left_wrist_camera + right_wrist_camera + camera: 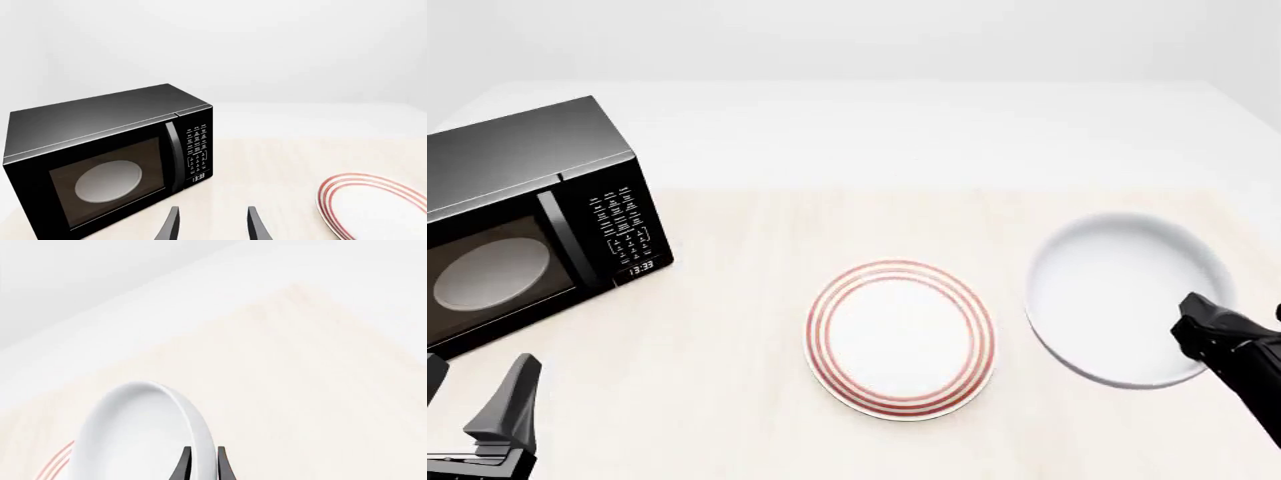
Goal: Put the white bowl to the right of the plate.
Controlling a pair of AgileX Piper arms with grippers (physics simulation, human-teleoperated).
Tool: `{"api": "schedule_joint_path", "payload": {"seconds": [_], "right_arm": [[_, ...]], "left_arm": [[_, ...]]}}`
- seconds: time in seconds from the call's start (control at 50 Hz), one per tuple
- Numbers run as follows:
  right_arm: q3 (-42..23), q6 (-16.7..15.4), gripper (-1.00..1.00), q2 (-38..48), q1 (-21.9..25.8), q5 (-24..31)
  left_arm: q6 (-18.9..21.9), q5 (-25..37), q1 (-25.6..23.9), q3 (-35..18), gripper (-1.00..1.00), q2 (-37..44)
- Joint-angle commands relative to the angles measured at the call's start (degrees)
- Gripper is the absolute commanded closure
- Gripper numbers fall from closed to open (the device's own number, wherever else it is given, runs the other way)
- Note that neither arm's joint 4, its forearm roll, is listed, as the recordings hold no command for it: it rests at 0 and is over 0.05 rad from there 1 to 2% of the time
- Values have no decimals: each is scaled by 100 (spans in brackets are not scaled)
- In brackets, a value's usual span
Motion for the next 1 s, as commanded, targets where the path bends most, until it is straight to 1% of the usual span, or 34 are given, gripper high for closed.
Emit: {"api": "schedule_joint_path", "payload": {"seconds": [0.02,0.14,0.26,0.34,0.54,0.7,1.0], "right_arm": [[128,-795,100,119,-379,-4],[313,-685,100,664,-487,-632],[379,-617,100,1124,-556,-1089],[354,-635,100,1395,-640,-1277],[459,-494,100,1978,-778,-1890],[447,-468,100,2323,-851,-2152],[532,-299,100,3461,-887,-3155]], "left_arm": [[0,0,0,0,-100,0],[0,0,0,0,-100,0],[0,0,0,0,-100,0],[0,0,0,0,-100,0],[0,0,0,0,-100,0],[0,0,0,0,-100,0],[0,0,0,0,-100,0]]}}
